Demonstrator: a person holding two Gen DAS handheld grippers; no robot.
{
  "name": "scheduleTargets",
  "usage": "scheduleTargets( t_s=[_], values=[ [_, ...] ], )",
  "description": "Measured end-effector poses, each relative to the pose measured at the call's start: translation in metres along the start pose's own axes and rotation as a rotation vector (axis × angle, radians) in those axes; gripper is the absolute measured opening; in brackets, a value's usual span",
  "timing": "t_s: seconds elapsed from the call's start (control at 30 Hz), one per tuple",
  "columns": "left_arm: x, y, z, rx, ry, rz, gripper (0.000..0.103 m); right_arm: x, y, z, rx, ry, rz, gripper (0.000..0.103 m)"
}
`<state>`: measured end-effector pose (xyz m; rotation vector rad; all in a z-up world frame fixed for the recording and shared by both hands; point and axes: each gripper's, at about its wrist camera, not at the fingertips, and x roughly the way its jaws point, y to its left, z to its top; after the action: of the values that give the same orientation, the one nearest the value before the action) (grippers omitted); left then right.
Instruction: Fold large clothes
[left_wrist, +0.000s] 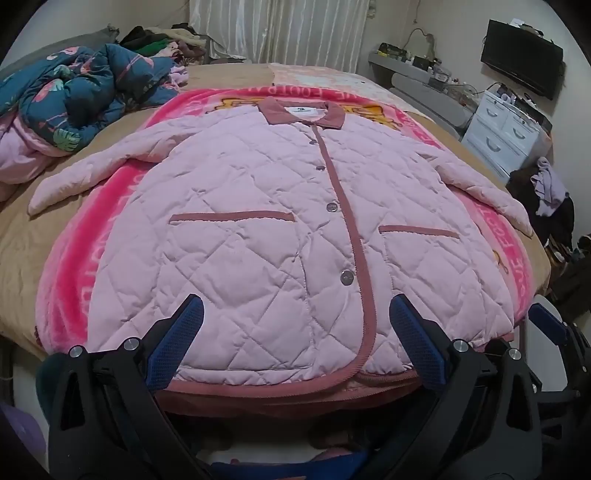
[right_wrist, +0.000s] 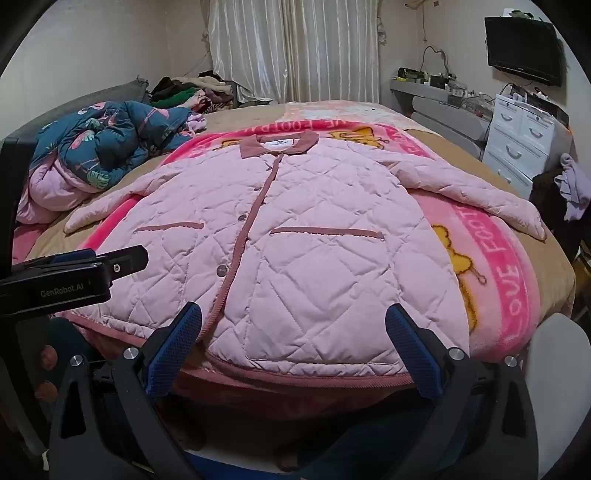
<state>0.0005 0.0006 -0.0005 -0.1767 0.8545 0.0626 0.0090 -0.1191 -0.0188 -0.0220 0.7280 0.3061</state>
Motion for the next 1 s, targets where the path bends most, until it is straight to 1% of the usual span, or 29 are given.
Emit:
scheduleTargets(
  t_s=[0.27,0.3,0.43,0.47,0.67,1.0],
  values=[
    [-0.003,0.003,0.001,0.009,-0.016,0.000,0.094,0.001,-0.003,0.001,0.009,0.013,-0.013,0.099],
    [-0.001,0.011,0.000,0.005,-0.008,0.007,0.094,-0.001,0.004,-0.001,-0.008,-0.003,-0.015,0.099],
    [0.002,0.018,0.002,0.006,-0.003,0.007,0.094,0.001,-0.001,-0.004,-0.006,-0.007,-0.019,0.099],
    [-0.001,0.013,0.001,0.005,-0.010,0.011,0.094,0.001,-0.002,-0.001,-0.006,-0.006,-0.022,0.099],
    [-0.001,0.014,0.001,0.005,-0.008,0.015,0.094,-0.003,0.002,0.003,0.000,-0.008,-0.036,0.099],
    [0.000,0.006,-0.002,0.017,-0.008,0.025,0.094,-0.003,0.002,0.004,0.000,-0.009,-0.034,0.099]
  ],
)
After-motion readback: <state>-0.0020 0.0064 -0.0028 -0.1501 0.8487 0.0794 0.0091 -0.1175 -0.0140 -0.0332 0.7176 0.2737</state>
